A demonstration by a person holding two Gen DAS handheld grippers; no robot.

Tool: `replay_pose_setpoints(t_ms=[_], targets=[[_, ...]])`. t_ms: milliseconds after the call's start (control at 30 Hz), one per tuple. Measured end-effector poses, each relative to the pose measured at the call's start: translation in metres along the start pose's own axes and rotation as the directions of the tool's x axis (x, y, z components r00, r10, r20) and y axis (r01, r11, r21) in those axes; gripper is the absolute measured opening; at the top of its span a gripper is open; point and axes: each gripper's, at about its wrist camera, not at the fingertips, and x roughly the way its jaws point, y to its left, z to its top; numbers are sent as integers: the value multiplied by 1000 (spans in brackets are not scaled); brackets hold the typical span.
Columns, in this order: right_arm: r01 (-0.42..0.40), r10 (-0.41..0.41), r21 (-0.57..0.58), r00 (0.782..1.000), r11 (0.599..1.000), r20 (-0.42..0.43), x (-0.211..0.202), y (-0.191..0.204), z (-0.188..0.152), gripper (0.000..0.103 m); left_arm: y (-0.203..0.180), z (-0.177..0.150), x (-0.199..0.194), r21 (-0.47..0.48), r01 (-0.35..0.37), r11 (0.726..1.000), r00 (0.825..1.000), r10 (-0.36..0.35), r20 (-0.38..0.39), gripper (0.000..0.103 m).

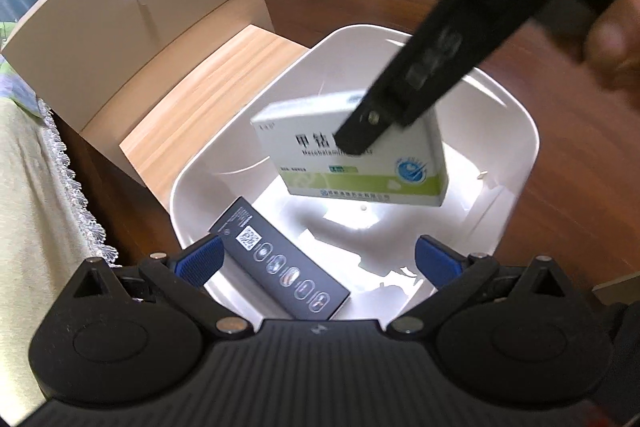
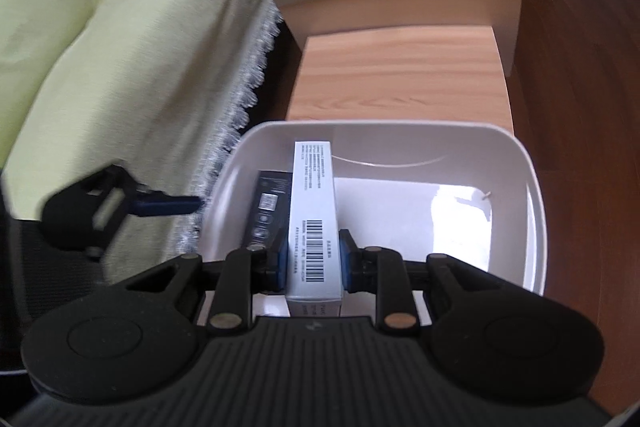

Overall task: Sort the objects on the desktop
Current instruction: 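Lower the white box into the basin and open the right gripper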

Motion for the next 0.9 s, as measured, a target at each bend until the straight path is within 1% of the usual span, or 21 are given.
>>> replay_pose_setpoints(t_ms=[200, 300, 433, 700, 900], targets=[[57, -57, 18, 998, 998, 6, 38, 0, -9, 22, 4, -3, -5, 0, -8, 1000, 1000, 8, 14, 102], [66, -67, 50, 998, 997, 14, 54, -3, -12, 22, 3, -3, -13, 0, -10, 1000, 1000, 10, 19, 102], [73, -73, 80, 997, 994, 3, 72, -4, -14, 22, 3, -4, -18, -1, -8, 1000, 1000, 8, 24, 102], [64, -57, 86, 996, 994, -71, 98, 0, -20, 22, 5, -6, -18, -6, 3, 1000, 1000, -3, 24, 102], [44, -30, 97, 990, 994, -139, 114, 0, -22, 23, 6, -9, -19, -7, 3, 1000, 1000, -3, 17, 102]])
